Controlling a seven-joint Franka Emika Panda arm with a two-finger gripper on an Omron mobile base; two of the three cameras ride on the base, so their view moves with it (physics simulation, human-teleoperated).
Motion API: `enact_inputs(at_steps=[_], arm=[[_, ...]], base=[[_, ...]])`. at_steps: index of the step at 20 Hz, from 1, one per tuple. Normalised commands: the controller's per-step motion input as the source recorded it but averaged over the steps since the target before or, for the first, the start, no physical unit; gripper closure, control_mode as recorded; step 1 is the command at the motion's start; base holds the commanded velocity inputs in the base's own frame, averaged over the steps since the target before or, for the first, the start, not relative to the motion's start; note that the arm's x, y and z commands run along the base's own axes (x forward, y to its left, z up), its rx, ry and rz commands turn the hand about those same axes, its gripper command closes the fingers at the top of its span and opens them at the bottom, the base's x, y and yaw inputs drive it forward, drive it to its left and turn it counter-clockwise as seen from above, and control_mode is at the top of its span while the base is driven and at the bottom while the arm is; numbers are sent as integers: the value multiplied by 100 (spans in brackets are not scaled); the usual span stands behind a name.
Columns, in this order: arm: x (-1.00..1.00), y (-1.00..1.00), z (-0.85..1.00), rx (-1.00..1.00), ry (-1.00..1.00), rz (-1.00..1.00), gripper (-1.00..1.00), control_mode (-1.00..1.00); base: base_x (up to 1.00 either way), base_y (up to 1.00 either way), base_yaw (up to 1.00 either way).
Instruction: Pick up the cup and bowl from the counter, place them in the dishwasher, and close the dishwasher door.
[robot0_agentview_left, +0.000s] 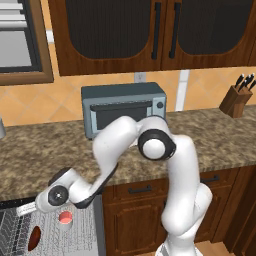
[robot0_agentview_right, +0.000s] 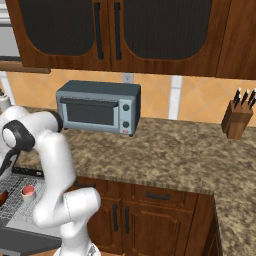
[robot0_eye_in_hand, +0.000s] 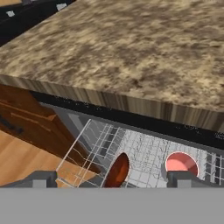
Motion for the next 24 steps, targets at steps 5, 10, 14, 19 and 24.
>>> enact_inputs(at_steps=[5,10,14,19,24], arm=[[-63,1,10,0,-7,3,-100,-100],[-79,1,8,0,-2,5,-100,-100],[-100,0,35,0,-6,1,-100,-100],[-100,0,12,0,-3,0,-100,-100],[-93,-2,-25,0,-20,0,-100,-100]], base=[[0,0,0],[0,0,0],[0,0,0],[0,0,0],[0,0,0]])
